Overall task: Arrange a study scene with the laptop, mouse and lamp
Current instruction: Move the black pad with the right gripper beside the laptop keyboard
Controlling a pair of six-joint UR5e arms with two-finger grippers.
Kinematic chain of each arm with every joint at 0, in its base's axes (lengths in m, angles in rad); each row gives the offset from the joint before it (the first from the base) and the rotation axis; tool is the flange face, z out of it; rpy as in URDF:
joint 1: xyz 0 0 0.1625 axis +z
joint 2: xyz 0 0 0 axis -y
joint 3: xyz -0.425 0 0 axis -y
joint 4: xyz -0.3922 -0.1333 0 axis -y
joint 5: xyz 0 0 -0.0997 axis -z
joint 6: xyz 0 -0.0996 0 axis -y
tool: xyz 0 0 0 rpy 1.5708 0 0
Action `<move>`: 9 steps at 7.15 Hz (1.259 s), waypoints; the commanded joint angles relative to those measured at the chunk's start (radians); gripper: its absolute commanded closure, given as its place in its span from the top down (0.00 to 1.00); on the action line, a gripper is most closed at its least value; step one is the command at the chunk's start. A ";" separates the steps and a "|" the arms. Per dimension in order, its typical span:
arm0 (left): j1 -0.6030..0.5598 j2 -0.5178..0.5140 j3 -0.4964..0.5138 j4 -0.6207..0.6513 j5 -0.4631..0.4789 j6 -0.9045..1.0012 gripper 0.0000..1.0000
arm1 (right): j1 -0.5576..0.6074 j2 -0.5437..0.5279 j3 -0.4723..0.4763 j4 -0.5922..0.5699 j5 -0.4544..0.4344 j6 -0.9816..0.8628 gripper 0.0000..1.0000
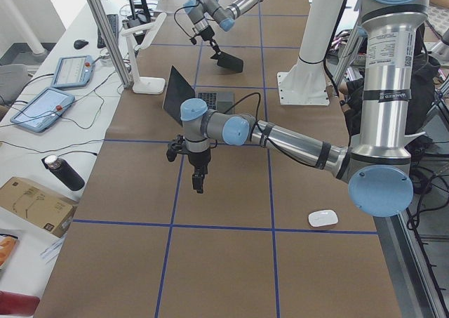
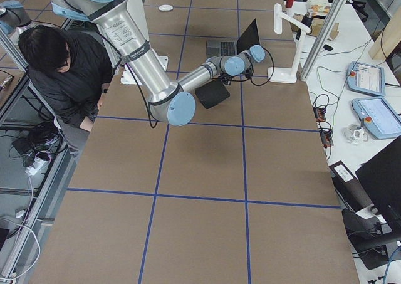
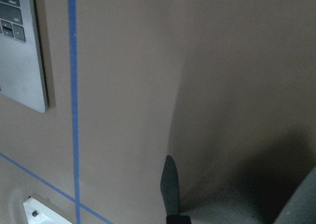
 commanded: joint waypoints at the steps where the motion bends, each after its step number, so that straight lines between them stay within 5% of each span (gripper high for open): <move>1: 0.000 -0.002 0.007 0.000 0.000 0.000 1.00 | -0.001 0.052 -0.088 0.094 -0.014 0.059 0.00; 9: -0.005 -0.013 0.015 0.000 0.002 -0.005 1.00 | -0.001 0.189 -0.294 0.145 -0.025 0.085 0.00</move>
